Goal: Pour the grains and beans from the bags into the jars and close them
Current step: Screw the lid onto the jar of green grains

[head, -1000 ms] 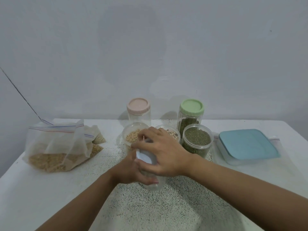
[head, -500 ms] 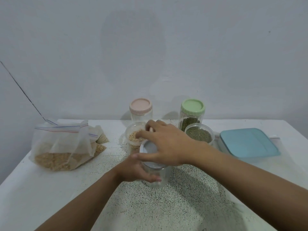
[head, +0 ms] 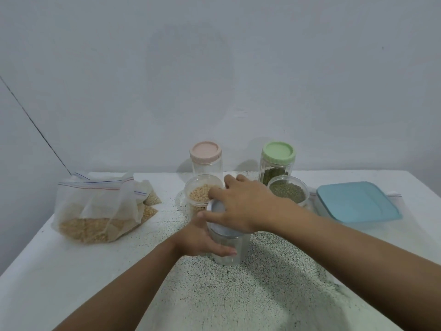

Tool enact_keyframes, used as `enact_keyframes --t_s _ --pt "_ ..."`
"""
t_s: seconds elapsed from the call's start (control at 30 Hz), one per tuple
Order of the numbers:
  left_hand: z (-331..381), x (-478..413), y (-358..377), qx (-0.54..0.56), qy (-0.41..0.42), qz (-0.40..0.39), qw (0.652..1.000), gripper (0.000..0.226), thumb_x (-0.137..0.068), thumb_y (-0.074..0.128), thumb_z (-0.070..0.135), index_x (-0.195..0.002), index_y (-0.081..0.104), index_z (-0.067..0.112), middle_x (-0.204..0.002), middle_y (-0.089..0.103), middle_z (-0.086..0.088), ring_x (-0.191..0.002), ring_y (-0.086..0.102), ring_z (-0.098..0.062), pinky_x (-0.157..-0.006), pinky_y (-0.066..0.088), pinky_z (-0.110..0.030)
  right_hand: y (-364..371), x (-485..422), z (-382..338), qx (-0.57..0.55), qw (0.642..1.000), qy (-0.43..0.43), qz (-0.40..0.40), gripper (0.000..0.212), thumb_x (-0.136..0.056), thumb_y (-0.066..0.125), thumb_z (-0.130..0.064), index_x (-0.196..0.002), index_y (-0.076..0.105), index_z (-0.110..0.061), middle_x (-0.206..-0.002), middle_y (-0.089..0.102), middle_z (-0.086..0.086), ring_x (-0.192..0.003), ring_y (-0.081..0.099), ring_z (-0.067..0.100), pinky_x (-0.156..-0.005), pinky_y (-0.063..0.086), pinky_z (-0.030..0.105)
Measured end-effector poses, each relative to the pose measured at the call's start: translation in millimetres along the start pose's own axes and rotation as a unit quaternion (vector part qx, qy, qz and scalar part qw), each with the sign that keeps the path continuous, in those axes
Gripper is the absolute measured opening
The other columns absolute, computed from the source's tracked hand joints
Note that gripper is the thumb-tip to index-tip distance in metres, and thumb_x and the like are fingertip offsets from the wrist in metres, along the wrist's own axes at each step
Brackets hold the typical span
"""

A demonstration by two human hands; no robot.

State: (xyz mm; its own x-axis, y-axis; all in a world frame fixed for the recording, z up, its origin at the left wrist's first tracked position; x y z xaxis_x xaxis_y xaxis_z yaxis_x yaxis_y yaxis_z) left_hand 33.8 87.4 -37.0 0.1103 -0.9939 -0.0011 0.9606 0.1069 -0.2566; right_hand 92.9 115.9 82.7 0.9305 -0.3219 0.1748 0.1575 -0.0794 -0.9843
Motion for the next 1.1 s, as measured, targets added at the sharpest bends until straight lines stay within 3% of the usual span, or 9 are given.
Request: enact_keyframes --t_s 0.1,0.23,0.33,0.57,0.7,0.8,0.87,1.0,1.1 --pt "6 2 -2 -0.001 0.0 0.012 1.0 0.054 -0.075 0.086 -0.003 -0.124 0.064 0.003 -0.116 0.073 -0.016 -0.113 0.07 -0.029 -0.096 0.057 -0.039 5 -2 1 0.0 1.0 0.011 -0.008 0.068 -0.092 0.035 -0.077 -0.141 0.044 -0.031 -0.131 0.049 0.012 -0.123 0.048 0.034 -0.096 0.043 0.047" --pt "18 1 -1 -0.001 0.022 0.006 1.0 0.07 -0.073 0.088 -0.003 -0.135 0.056 0.003 -0.124 0.066 -0.02 -0.122 0.063 -0.035 -0.105 0.05 -0.056 -1 -3 -8 -0.086 0.995 -0.043 -0.034 0.056 -0.082 0.064 -0.066 -0.131 0.053 -0.041 -0.118 0.047 -0.003 -0.118 0.046 0.024 -0.093 0.039 0.041" --pt "17 1 -3 -0.002 0.011 0.013 1.0 0.081 -0.072 0.088 -0.003 -0.142 0.049 0.007 -0.129 0.064 -0.016 -0.126 0.06 -0.032 -0.107 0.049 -0.052 -11 -3 -13 -0.17 0.982 -0.074 -0.038 0.061 -0.073 0.076 -0.058 -0.128 0.054 -0.042 -0.129 0.05 -0.007 -0.12 0.048 0.017 -0.101 0.043 0.041" --pt "11 6 -3 -0.04 -0.022 0.017 0.999 0.067 -0.073 0.09 0.006 -0.131 0.061 0.018 -0.119 0.072 0.01 -0.119 0.064 -0.005 -0.098 0.051 -0.02 3 -6 1 0.008 0.999 0.034 -0.019 0.088 -0.079 0.044 -0.089 -0.145 0.041 -0.031 -0.139 0.044 0.01 -0.133 0.038 0.035 -0.102 0.043 0.051" --pt "21 3 -5 -0.05 0.016 0.027 0.998 0.071 -0.071 0.091 0.005 -0.134 0.059 0.017 -0.124 0.069 -0.005 -0.122 0.063 -0.02 -0.107 0.051 -0.045 -4 -6 -14 -0.019 0.999 -0.023 -0.013 0.057 -0.08 0.066 -0.065 -0.128 0.055 -0.037 -0.113 0.046 -0.002 -0.116 0.041 0.025 -0.088 0.035 0.042" --pt "20 5 -5 -0.049 0.006 0.025 0.998 0.086 -0.065 0.094 0.01 -0.138 0.055 0.032 -0.123 0.07 -0.003 -0.122 0.064 -0.021 -0.108 0.049 -0.047 -9 -10 -6 -0.138 0.99 -0.01 -0.037 0.041 -0.077 0.075 -0.056 -0.113 0.062 -0.042 -0.115 0.047 -0.008 -0.12 0.041 0.022 -0.101 0.034 0.045" --pt "11 5 -5 -0.053 -0.017 0.021 0.998 0.079 -0.067 0.094 0.016 -0.137 0.058 0.021 -0.121 0.071 -0.005 -0.118 0.067 -0.021 -0.106 0.051 -0.051 -8 -14 5 -0.166 0.985 0.026 -0.042 0.052 -0.08 0.066 -0.071 -0.122 0.059 -0.042 -0.129 0.047 0.0 -0.13 0.04 0.029 -0.109 0.036 0.052" --pt "4 6 -5 -0.048 -0.045 0.011 0.998 0.068 -0.073 0.091 0.007 -0.134 0.06 0.011 -0.123 0.072 -0.006 -0.117 0.068 -0.018 -0.103 0.054 -0.04 5 -11 8 -0.037 0.995 0.062 -0.066 0.088 -0.075 0.044 -0.092 -0.145 0.041 -0.039 -0.141 0.044 0.012 -0.128 0.045 0.038 -0.105 0.042 0.05" --pt "13 4 -3 -0.062 -0.02 0.007 0.998 0.073 -0.072 0.09 0.0 -0.136 0.056 0.009 -0.126 0.068 -0.006 -0.122 0.064 -0.017 -0.104 0.053 -0.035 5 -9 -5 -0.002 0.999 0.016 -0.037 0.072 -0.078 0.055 -0.082 -0.136 0.044 -0.041 -0.128 0.046 0.007 -0.123 0.041 0.035 -0.098 0.043 0.05"
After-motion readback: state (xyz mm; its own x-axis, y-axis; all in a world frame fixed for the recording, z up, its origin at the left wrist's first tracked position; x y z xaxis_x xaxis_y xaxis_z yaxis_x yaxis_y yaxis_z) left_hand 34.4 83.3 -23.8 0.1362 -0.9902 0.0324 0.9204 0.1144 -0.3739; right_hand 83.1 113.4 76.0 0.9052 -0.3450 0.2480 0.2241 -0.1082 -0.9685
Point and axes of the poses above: each hand's wrist, its own x-axis away from the middle knuckle, its own y-axis out of the palm, z = x × y, the point moved 9 cm from there along -x, towards the middle knuckle
